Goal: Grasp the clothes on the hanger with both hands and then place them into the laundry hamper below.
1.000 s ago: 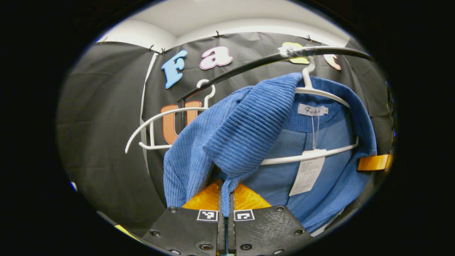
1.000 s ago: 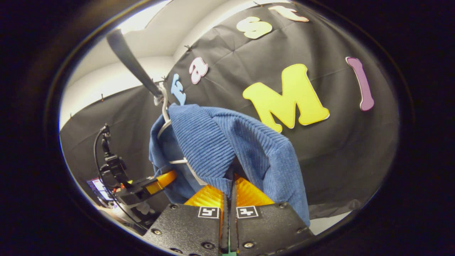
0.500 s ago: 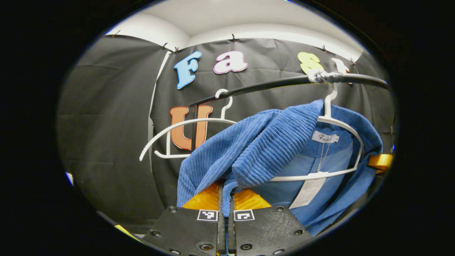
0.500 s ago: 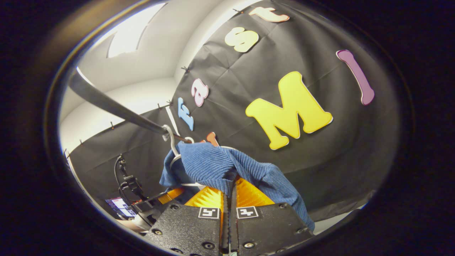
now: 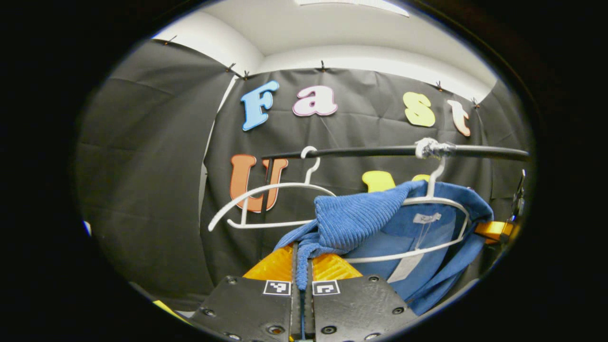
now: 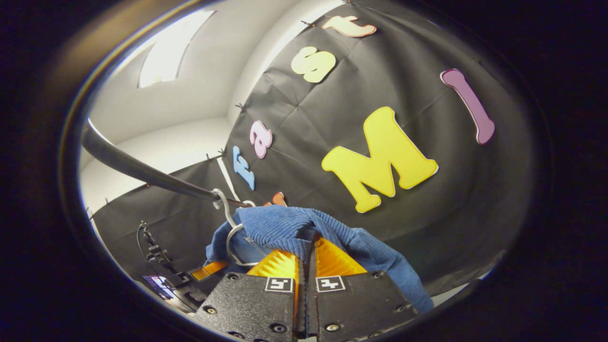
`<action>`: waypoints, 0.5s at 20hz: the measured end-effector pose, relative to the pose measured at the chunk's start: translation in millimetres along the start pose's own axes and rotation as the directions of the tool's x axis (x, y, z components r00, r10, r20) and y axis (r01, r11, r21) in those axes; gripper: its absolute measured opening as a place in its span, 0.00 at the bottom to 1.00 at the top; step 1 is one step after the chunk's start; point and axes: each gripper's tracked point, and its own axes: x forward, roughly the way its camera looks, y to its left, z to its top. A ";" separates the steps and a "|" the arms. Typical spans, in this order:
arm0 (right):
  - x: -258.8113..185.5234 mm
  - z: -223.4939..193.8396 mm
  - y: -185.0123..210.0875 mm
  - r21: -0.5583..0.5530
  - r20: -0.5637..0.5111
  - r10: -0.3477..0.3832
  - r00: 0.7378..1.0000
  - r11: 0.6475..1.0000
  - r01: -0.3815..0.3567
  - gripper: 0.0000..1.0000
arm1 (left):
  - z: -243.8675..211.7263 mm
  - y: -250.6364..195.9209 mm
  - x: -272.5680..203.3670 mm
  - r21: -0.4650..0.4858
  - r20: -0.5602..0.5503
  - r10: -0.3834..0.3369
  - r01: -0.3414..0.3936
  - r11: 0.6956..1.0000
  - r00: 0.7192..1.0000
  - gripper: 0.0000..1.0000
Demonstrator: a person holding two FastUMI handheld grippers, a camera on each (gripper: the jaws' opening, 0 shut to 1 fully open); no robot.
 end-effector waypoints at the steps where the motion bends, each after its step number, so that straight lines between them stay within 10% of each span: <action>1: 1.2 3.2 -0.6 0.018 0.007 0.009 1.000 1.000 -0.009 0.04 | 3.6 2.8 2.0 -0.009 0.004 0.005 -0.005 1.000 1.000 0.07; 10: 5.1 40.9 -5.2 0.089 0.104 0.017 0.994 0.996 -0.026 0.04 | 41.5 13.9 22.3 -0.007 0.051 -0.007 0.007 1.000 0.999 0.07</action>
